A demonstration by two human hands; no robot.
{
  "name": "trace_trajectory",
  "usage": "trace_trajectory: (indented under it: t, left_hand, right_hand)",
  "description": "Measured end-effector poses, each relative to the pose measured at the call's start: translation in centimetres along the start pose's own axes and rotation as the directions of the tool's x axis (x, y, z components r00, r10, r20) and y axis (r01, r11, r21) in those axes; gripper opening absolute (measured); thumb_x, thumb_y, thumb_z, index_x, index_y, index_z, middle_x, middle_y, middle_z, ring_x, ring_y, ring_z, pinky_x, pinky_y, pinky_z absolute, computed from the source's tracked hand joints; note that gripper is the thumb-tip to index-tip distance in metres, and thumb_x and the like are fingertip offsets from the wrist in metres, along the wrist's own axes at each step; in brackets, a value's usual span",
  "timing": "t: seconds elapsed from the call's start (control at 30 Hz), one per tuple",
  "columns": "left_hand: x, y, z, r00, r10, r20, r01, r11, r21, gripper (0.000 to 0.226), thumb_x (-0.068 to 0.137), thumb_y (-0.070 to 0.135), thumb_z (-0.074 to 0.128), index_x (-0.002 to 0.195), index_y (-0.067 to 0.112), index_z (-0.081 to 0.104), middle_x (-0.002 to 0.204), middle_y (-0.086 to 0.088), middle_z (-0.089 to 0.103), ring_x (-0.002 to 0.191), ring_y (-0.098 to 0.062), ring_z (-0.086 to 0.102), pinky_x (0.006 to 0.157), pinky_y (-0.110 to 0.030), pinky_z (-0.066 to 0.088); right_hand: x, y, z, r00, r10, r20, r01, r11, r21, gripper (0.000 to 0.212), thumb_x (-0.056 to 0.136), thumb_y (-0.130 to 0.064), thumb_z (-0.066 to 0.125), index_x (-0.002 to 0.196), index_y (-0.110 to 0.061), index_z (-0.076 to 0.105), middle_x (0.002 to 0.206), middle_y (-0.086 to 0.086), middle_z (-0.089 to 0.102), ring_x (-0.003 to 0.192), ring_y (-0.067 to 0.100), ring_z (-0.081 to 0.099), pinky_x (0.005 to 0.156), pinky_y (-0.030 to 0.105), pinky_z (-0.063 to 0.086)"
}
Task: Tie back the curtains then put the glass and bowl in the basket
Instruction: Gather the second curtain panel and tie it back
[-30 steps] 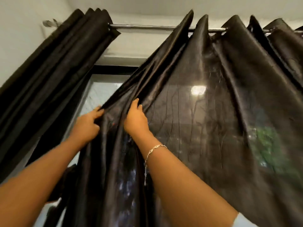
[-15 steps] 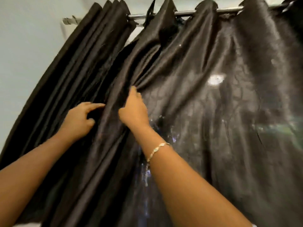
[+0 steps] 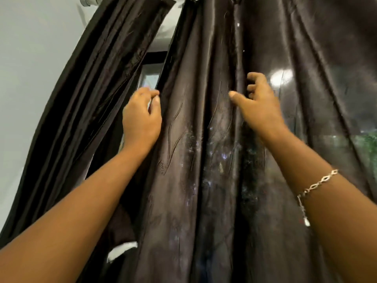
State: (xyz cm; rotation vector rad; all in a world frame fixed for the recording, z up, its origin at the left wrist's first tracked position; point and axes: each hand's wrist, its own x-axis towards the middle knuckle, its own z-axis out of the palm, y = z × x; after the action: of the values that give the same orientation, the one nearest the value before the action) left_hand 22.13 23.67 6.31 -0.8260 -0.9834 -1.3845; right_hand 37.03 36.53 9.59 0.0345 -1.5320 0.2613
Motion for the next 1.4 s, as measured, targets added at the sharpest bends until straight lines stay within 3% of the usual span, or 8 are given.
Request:
trace_trajectory:
  t: [0.17,0.33,0.5,0.6,0.9,1.13,1.3,1.4]
  left_hand:
    - [0.3,3.4,1.3,0.983,-0.088,0.164,0.105,0.990,-0.099,0.035,0.098,0.033,0.040,0.096,0.005,0.059,0.081,0.005,0.057,0.083,-0.015,0.052,0.065,-0.020,0.033]
    - [-1.3,3.6,4.7,0.880,-0.292,0.374,0.317,0.948,-0.004,0.069,0.092,0.056,0.036,0.121,-0.004,0.050,0.122,-0.026,0.055,0.115,-0.036,0.051,0.094,-0.040,0.040]
    - [-0.3,1.0,3.3,0.978,-0.205,0.050,0.196,0.971,0.135,0.029,0.092,0.033,0.051,0.110,0.012,0.061,0.128,-0.014,0.051,0.127,-0.028,0.040,0.103,-0.039,0.034]
    - [0.6,-1.7,2.5,0.947,-0.304,0.100,0.266,0.922,0.281,0.019,0.086,0.023,0.058,0.102,0.023,0.068,0.146,-0.016,0.033,0.141,-0.029,0.019,0.113,-0.047,0.022]
    - [0.3,-3.1,3.0,0.865,-0.257,0.430,0.151,0.953,0.264,0.056,0.085,-0.002,0.054,0.134,0.024,0.048,0.153,-0.019,0.016,0.139,-0.027,0.027,0.104,-0.022,0.024]
    - [0.9,-2.1,2.2,0.919,-0.219,0.329,0.139,0.958,0.250,0.055,0.084,-0.011,0.039,0.136,0.006,0.044,0.146,-0.011,0.039,0.135,-0.024,0.035,0.099,-0.016,0.022]
    - [0.4,0.3,2.5,0.925,-0.176,0.337,0.152,0.984,0.096,0.060,0.080,-0.014,0.035,0.135,0.007,0.045,0.144,-0.009,0.041,0.134,-0.022,0.038,0.103,-0.019,0.031]
    - [0.3,1.6,3.7,0.914,-0.107,0.391,0.098,0.994,0.044,0.034,0.092,0.001,0.042,0.123,0.001,0.056,0.130,-0.015,0.054,0.123,-0.025,0.048,0.090,-0.018,0.032]
  right_hand:
    - [1.0,0.9,-1.9,0.999,-0.002,0.054,0.004,0.999,-0.041,0.049,0.091,-0.027,0.055,0.135,-0.016,0.037,0.137,0.009,0.045,0.126,0.023,0.043,0.102,0.036,0.039]
    - [1.3,1.1,-2.0,0.989,0.030,0.144,-0.026,0.999,-0.030,0.044,0.091,-0.027,0.055,0.131,-0.016,0.041,0.130,0.009,0.050,0.113,0.022,0.049,0.091,0.035,0.042]
    - [1.8,0.4,-0.6,0.965,0.032,0.259,-0.041,0.999,0.029,0.044,0.090,-0.026,0.057,0.130,-0.012,0.043,0.109,0.003,0.049,0.092,0.015,0.050,0.077,0.028,0.038]
    - [1.6,-0.6,0.4,0.960,0.026,0.278,-0.045,0.997,0.063,0.044,0.090,-0.027,0.057,0.129,-0.011,0.044,0.114,0.004,0.051,0.092,0.015,0.051,0.078,0.028,0.040]
    - [0.4,-2.3,5.0,0.981,0.042,0.190,-0.030,0.997,-0.064,0.068,0.083,-0.046,0.062,0.134,-0.009,0.037,0.138,0.012,0.042,0.125,0.028,0.044,0.100,0.038,0.040]
    - [-0.3,-1.3,7.3,0.969,0.062,0.240,-0.055,0.998,-0.037,0.089,0.075,-0.025,0.075,0.142,-0.009,0.020,0.146,0.010,0.030,0.136,0.028,0.031,0.106,0.039,0.036]
    - [-1.2,-0.1,7.6,0.941,0.122,0.316,-0.113,0.992,-0.046,0.070,0.086,-0.007,0.051,0.145,-0.010,0.014,0.151,0.013,0.027,0.137,0.029,0.030,0.106,0.043,0.037]
    - [-1.9,0.5,7.8,0.956,0.074,0.285,-0.048,0.994,-0.098,0.056,0.089,-0.007,0.048,0.140,-0.009,0.025,0.145,0.018,0.035,0.130,0.033,0.040,0.101,0.044,0.040]
